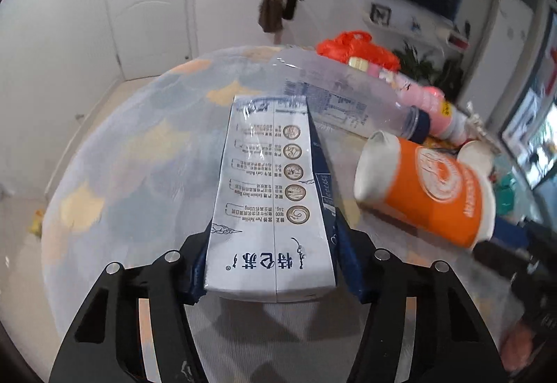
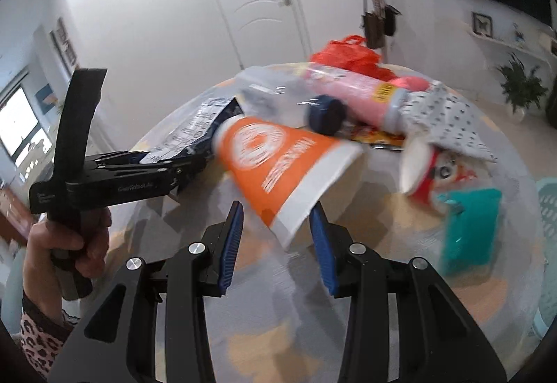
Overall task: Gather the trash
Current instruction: 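Grasp the blue-and-white carton with the left tool while the right tool grasps the orange paper cup, then carry the carton and cup over the basket and open both tools to drop them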
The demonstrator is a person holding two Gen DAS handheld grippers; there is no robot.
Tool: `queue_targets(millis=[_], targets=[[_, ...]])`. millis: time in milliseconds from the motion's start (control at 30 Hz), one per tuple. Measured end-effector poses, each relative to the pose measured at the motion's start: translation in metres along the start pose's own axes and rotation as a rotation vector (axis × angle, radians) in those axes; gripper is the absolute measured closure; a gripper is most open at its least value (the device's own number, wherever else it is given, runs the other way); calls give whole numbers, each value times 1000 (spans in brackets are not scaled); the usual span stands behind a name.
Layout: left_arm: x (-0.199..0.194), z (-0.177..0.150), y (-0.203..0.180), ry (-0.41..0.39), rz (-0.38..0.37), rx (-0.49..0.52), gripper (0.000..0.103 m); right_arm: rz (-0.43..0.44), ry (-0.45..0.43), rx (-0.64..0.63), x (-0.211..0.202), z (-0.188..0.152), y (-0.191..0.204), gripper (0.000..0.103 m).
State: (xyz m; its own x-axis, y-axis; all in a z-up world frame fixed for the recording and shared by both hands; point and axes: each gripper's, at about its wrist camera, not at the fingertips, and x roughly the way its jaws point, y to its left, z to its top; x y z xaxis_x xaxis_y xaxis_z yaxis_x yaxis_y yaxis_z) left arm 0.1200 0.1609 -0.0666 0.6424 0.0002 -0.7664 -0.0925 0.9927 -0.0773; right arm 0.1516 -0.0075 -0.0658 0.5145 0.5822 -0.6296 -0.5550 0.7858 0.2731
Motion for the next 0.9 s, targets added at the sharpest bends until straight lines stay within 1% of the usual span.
queue_targets(millis=[67,133,200,267,367,400,433,500,600,633,700,733,767,833,867,900], targets=[[-10,-9,4,-25,6,-41,45,35,15,-39,-5,-8,18,67],[-21,-18,10,-64,-11,-90,45,63,37,-100,-10,-18,36,67],[-27,-23,16,-93,-13,-118,45,45,38,-150,-19,-29,46,67],[-30,-24,19,-106,-9,-139,45,28,39,-150,-26,-34,44,67],[-33,-26,22,-130,-14,-169,45,-9,-9,-75,-38,-23,26,66],[-33,-27,23,-128,-4,-175,45,-14,-29,-43,-39,-14,18,57],[-31,-26,24,-125,0,-176,45,-39,-50,8,-37,-3,6,45],[-29,-25,26,-124,-13,-181,45,-66,-60,48,-29,10,-7,36],[-31,-26,31,-128,-39,-204,45,-16,0,119,-1,28,-25,36],[-29,-26,33,-124,-45,-210,45,12,29,153,10,31,-31,36],[-28,-26,33,-119,-47,-210,45,32,58,196,24,29,-37,35],[-28,-26,32,-119,-48,-205,45,40,66,209,31,29,-38,29],[-28,-26,31,-121,-50,-200,45,69,68,232,36,27,-42,27],[-26,-25,30,-119,-49,-191,45,135,93,280,46,24,-46,26],[-26,-25,29,-117,-48,-189,45,153,99,287,48,24,-45,26],[-25,-25,30,-116,-51,-189,45,138,96,274,50,26,-42,26]])
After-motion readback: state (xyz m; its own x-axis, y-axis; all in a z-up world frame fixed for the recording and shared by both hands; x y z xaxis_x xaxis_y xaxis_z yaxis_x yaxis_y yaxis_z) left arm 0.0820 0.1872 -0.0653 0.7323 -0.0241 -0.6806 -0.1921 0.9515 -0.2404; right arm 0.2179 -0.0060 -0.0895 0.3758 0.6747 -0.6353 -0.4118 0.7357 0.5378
